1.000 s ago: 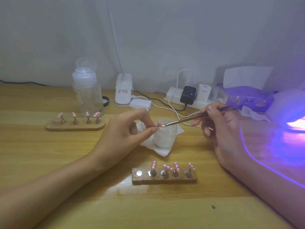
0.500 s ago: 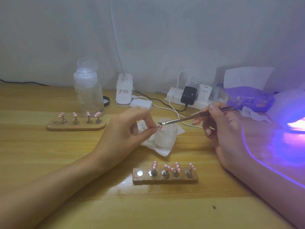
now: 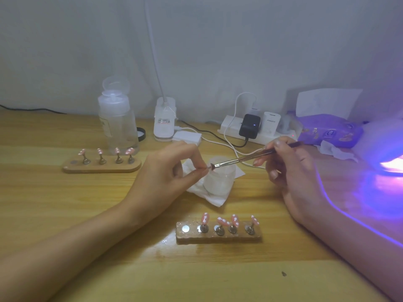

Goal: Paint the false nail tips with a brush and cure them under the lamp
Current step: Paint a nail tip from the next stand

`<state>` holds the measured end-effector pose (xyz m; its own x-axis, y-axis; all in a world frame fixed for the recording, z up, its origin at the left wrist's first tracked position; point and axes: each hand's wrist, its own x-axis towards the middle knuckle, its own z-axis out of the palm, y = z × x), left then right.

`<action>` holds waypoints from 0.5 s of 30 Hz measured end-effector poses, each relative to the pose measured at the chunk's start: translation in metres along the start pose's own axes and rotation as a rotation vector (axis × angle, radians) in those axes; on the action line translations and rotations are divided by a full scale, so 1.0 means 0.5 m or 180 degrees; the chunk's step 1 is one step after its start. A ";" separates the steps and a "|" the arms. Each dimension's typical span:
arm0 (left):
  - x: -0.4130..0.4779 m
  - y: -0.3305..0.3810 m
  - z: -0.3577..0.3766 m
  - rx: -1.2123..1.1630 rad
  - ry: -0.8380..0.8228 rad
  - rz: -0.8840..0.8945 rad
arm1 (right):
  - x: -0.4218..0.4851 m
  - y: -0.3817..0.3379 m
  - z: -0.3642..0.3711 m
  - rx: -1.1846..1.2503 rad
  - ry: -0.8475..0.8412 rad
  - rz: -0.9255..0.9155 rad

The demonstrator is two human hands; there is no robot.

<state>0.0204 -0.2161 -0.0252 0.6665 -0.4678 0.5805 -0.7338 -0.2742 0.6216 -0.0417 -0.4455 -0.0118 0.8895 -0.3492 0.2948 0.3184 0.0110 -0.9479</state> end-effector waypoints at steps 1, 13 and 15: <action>0.000 0.000 0.000 -0.0010 0.0007 -0.0002 | 0.001 -0.001 -0.001 -0.0016 0.0083 0.0029; 0.000 0.002 0.000 -0.0085 -0.0011 -0.0005 | 0.002 0.000 -0.004 -0.0126 0.0138 -0.0044; 0.000 0.004 0.000 -0.0078 -0.0017 -0.0024 | 0.005 0.001 -0.008 -0.0076 0.0189 -0.0104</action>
<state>0.0189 -0.2164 -0.0240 0.6711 -0.4703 0.5731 -0.7253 -0.2569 0.6387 -0.0407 -0.4499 -0.0121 0.8575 -0.4040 0.3184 0.3383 -0.0234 -0.9407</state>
